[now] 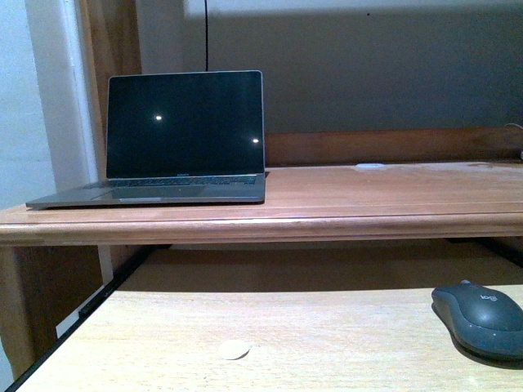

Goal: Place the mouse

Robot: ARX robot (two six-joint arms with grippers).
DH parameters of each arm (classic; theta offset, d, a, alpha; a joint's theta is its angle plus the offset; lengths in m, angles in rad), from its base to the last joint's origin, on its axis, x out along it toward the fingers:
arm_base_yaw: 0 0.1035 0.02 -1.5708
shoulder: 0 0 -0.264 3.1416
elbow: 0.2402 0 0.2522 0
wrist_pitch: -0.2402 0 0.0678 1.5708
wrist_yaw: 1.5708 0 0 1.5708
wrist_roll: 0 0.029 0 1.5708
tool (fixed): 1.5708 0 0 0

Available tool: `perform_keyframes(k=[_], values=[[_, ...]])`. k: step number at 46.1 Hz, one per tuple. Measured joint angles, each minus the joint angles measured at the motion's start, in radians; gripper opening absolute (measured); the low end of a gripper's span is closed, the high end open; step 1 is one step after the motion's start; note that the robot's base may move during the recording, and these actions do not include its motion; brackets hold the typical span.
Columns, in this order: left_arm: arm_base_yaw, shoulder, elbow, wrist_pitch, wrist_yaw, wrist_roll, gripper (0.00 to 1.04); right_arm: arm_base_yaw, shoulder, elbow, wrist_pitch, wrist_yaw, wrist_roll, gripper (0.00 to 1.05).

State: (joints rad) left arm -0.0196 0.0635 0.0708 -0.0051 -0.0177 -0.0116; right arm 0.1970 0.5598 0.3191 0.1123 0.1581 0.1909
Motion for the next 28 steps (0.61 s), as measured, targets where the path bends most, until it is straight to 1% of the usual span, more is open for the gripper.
perform_keyframes(k=[2, 3, 5, 11, 15, 21, 28], values=[[0.009, -0.005, -0.005, 0.0, 0.004, 0.0, 0.03, 0.052, 0.035, 0.031, 0.0, 0.029, 0.0, 0.97], [0.011, -0.008, -0.008, 0.0, 0.013, 0.0, 0.03, 0.094, 0.062, 0.054, -0.002, 0.053, 0.0, 0.97], [0.011, -0.01, -0.01, 0.0, 0.015, 0.0, 0.03, 0.135, 0.087, 0.074, -0.003, 0.072, -0.004, 0.97], [0.013, -0.024, -0.024, 0.001, 0.016, 0.001, 0.03, 0.299, 0.19, 0.139, -0.006, 0.153, -0.033, 0.97], [0.014, -0.053, -0.056, 0.002, 0.017, 0.001, 0.03, 0.375, 0.258, 0.164, -0.003, 0.191, -0.058, 0.97], [0.014, -0.057, -0.061, 0.002, 0.017, 0.001, 0.03, 0.427, 0.346, 0.193, -0.003, 0.231, -0.071, 0.97], [0.014, -0.058, -0.061, 0.002, 0.017, 0.001, 0.03, 0.469, 0.473, 0.253, -0.003, 0.306, -0.072, 0.97]])
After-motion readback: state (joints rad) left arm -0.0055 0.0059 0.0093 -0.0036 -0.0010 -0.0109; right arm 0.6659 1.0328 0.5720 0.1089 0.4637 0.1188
